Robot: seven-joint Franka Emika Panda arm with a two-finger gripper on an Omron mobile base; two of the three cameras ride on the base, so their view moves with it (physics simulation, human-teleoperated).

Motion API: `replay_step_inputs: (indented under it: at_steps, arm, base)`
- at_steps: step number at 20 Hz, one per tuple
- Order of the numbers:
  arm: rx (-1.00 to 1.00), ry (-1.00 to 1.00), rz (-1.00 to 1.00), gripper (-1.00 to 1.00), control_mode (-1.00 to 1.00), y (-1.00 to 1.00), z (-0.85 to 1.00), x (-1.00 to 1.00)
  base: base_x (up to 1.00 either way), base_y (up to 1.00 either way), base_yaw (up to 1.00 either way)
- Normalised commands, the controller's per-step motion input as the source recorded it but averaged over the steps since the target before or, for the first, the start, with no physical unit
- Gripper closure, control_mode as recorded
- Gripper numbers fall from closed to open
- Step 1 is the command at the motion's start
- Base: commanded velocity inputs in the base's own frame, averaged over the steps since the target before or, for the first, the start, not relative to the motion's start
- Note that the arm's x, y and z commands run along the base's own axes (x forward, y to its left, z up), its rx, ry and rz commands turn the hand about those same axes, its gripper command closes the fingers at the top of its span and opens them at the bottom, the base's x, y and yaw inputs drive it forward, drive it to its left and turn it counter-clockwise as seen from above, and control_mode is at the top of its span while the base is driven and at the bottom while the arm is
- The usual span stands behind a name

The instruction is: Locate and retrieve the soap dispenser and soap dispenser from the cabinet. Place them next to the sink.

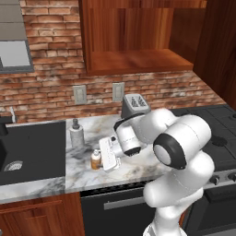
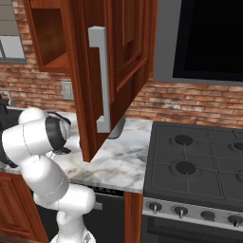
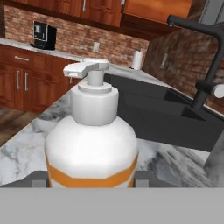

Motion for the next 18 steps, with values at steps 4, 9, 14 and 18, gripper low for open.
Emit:
replay_step_inputs:
  at_steps: [4,9,14,18]
  arm:
    - [0.02,0.0,0.0,1.0,-1.0,0.22,-0.1,0.22]
    - [0.01,-0.04,0.0,1.0,-1.0,0.22,-0.15,0.15]
    - [0.02,-0.07,0.0,1.0,-1.0,0.22,-0.15,0.06]
    - [0.04,-0.07,0.0,1.0,-1.0,0.16,-0.2,0.0]
  base:
    - [0.0,0.0,0.0]
    - [0.0,0.0,0.0]
    - [0.0,0.0,0.0]
    - [0.0,0.0,0.0]
